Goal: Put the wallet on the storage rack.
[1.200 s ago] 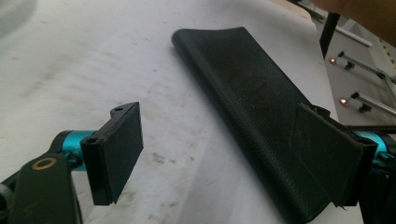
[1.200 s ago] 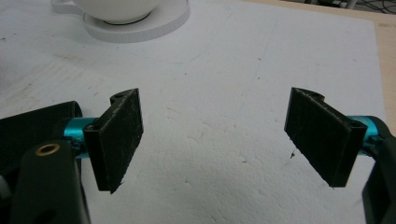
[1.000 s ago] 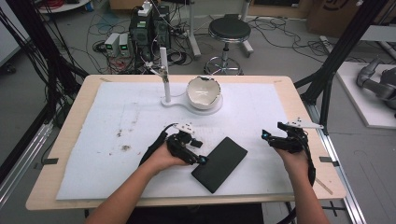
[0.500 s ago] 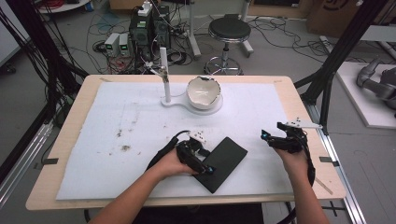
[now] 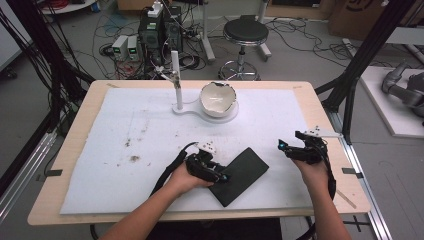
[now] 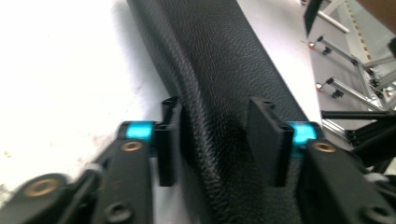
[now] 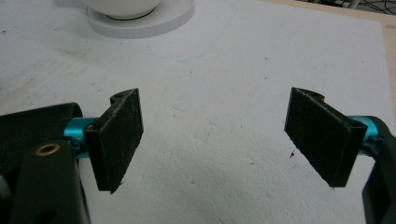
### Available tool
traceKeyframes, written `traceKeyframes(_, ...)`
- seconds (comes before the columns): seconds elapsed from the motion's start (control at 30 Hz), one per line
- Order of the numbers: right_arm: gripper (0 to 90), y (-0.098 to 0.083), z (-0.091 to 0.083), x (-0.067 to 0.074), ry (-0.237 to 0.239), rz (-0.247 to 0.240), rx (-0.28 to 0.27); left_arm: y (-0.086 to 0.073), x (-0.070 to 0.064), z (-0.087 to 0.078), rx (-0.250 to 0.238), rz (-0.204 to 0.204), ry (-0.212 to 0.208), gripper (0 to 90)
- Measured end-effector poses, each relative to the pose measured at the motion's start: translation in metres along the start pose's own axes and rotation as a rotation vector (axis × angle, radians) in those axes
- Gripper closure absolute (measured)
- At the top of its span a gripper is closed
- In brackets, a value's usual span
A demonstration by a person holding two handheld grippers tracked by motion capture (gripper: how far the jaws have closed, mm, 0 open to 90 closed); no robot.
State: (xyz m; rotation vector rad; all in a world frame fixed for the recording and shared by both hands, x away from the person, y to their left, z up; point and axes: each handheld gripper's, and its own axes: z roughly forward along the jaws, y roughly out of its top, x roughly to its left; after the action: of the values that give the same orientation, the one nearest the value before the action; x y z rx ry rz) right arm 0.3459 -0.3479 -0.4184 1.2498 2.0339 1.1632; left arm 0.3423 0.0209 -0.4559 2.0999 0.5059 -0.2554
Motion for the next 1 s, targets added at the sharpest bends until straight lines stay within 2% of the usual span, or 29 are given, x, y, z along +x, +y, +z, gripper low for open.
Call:
traceKeyframes(0.13, 19.7, 0.000, -0.001, 0.000, -0.002, 0.005, -0.004, -0.001, 0.003, -0.002, -0.028, -0.016, -0.022, 69.9)
traceKeyframes(0.3, 19.7, -0.001, -0.002, -0.003, -0.004, 0.008, -0.004, 0.001, 0.004, -0.009, -0.106, -0.013, -0.091, 75.1)
traceKeyframes(0.33, 19.7, -0.001, -0.002, -0.003, -0.004, 0.008, -0.004, 0.001, 0.004, -0.009, -0.106, -0.013, -0.091, 75.5)
traceKeyframes(0.43, 19.7, -0.002, -0.003, -0.004, -0.004, 0.013, -0.008, 0.005, -0.001, -0.015, -0.138, 0.012, -0.116, 76.2)
traceKeyframes(0.57, 19.7, -0.002, -0.003, -0.004, -0.001, 0.010, -0.010, 0.010, -0.004, -0.023, -0.162, 0.035, -0.114, 76.8)
traceKeyframes(0.67, 19.7, -0.001, -0.004, -0.004, 0.003, 0.010, -0.012, 0.016, -0.006, -0.037, -0.198, 0.057, -0.099, 77.3)
traceKeyframes(0.77, 19.7, -0.001, -0.004, -0.003, 0.006, 0.011, -0.016, 0.022, -0.007, -0.054, -0.201, 0.087, -0.051, 77.6)
traceKeyframes(0.87, 19.7, -0.001, -0.003, -0.002, 0.007, 0.005, -0.012, 0.028, -0.009, -0.075, -0.210, 0.136, 0.027, 77.6)
traceKeyframes(0.97, 19.7, 0.000, -0.003, 0.000, 0.017, -0.002, -0.018, 0.030, -0.009, -0.095, -0.236, 0.164, 0.066, 77.6)
traceKeyframes(1.0, 19.7, 0.001, -0.003, 0.001, 0.019, -0.011, -0.021, 0.030, -0.009, -0.095, -0.236, 0.164, 0.066, 77.7)
